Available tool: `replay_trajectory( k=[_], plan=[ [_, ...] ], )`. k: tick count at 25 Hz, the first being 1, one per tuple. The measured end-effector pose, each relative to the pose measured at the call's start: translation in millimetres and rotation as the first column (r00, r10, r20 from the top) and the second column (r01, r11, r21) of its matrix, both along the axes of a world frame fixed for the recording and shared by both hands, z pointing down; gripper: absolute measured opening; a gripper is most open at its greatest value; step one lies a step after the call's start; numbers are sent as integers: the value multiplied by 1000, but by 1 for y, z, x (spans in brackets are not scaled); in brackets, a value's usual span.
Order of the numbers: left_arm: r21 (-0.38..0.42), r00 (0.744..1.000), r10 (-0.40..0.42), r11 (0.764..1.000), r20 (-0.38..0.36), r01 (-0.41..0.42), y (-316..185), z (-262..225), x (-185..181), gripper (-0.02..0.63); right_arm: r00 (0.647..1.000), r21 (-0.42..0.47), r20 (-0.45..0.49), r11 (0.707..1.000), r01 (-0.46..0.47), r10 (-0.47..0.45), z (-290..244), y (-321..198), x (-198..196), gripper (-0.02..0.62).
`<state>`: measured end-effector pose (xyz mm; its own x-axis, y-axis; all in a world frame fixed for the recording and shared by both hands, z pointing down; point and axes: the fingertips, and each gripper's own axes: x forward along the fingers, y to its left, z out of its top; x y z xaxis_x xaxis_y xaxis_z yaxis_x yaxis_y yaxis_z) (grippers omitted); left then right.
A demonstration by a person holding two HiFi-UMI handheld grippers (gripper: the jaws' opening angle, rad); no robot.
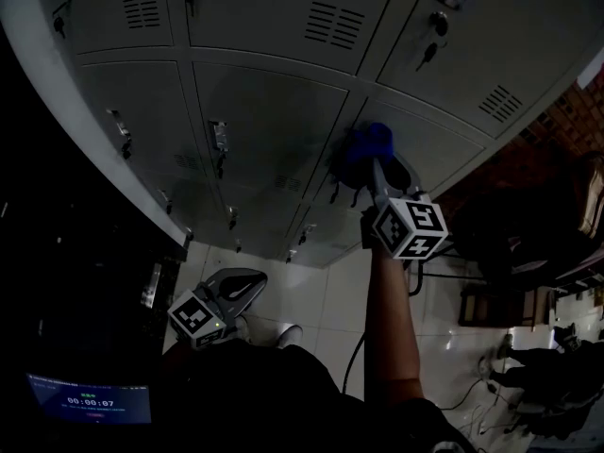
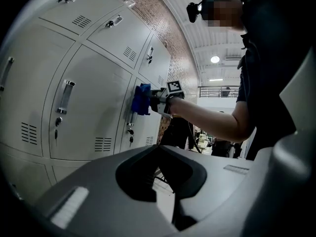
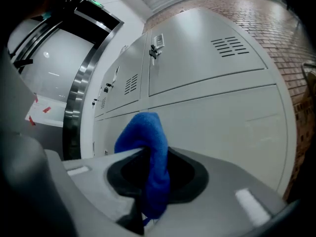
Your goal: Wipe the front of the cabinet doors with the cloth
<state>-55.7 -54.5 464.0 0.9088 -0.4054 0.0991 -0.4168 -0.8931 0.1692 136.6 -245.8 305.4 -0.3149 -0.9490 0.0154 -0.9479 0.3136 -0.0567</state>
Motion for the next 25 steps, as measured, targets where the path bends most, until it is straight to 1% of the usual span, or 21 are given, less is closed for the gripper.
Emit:
replay_trajectory(
  k=[5, 9, 13, 17, 25],
  plan=[
    [-5, 1000, -22, 1000, -2, 22, 1, -2, -7, 0, 999, -20, -23, 1000, 22, -23, 8, -20, -19, 67],
    [-5, 999, -39, 999, 8, 39, -1, 3, -15, 0, 999, -18, -34, 1000, 16, -17, 10, -25, -20, 67],
    [-9, 999, -33, 999, 11, 33, -2, 6, -12, 0, 999, -17, -37, 1000, 12, -13, 9, -24, -17, 67],
    [-13, 1000, -24, 1000, 6, 24, -3, 5, -5, 0, 999, -22, -35, 1000, -16, 15, 11, -21, -2, 67],
    [-14, 1000, 19, 1000, 4, -19, -1, 5, 12, 0, 994, -31, -41, 994, -107, 106, 15, -9, 54, 67]
  ],
)
